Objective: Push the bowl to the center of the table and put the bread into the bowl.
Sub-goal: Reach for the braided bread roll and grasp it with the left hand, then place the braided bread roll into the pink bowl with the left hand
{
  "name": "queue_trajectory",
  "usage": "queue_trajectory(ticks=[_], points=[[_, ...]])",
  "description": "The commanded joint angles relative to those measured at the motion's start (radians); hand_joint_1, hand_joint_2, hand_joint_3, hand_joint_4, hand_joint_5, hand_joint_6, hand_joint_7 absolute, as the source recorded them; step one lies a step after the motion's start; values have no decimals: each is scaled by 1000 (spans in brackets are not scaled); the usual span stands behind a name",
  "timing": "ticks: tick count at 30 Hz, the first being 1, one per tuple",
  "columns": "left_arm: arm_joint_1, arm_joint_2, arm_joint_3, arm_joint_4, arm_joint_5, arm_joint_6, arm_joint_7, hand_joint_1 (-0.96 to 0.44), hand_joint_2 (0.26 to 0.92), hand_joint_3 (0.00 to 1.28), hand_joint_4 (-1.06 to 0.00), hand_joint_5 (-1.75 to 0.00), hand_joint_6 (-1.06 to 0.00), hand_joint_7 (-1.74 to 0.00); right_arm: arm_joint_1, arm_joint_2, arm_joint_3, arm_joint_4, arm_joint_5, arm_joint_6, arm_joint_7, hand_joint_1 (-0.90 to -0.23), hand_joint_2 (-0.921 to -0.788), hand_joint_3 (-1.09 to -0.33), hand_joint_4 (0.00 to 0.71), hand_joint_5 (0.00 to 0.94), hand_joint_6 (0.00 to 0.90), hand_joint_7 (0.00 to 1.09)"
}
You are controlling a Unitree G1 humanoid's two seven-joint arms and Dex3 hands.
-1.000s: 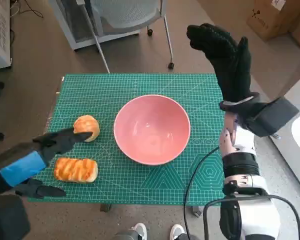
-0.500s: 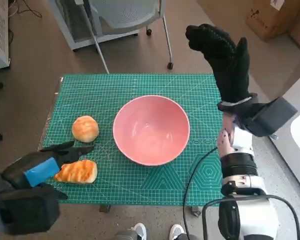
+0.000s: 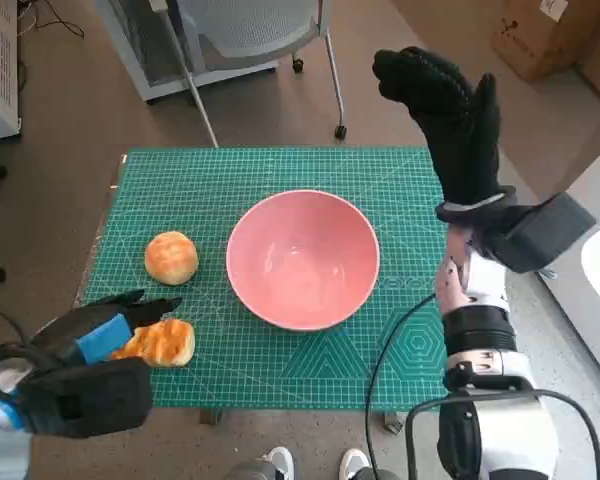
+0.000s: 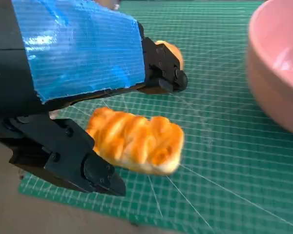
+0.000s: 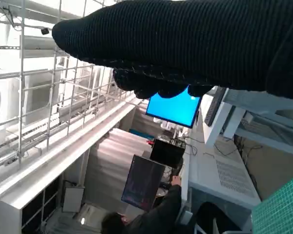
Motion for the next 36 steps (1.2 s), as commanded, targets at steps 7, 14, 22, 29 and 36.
queue_trajectory(ticks=[7, 14, 22, 29, 36], points=[[-44, -55, -87, 130, 148, -84, 90, 76, 859, 17, -608, -39, -678, -58, 23, -3, 2, 2, 15, 22, 13, -568, -921, -461, 311, 7, 472, 17], [-70, -68, -93, 180, 183, -113, 89, 126, 907, 34, -802, -93, -814, -95, 25, -3, 5, -1, 20, 24, 19, -568, -921, -458, 308, 4, 473, 16], [-73, -66, -68, 197, 158, -173, 88, 8, 919, 73, -692, -1187, -633, -1055, 29, -3, 8, -3, 21, 22, 25, -567, -921, -459, 307, 3, 473, 14], [-70, -64, -20, 141, 125, -173, 55, 3, 920, 47, -710, -1176, -659, -1100, 28, -5, 4, -3, 29, 27, 36, -568, -921, -459, 307, 2, 474, 13], [-88, -69, 71, 22, 78, -146, 12, 3, 915, 23, -751, -1117, -688, -1091, 29, -5, 3, -4, 31, 32, 40, -572, -921, -455, 307, 2, 475, 12]])
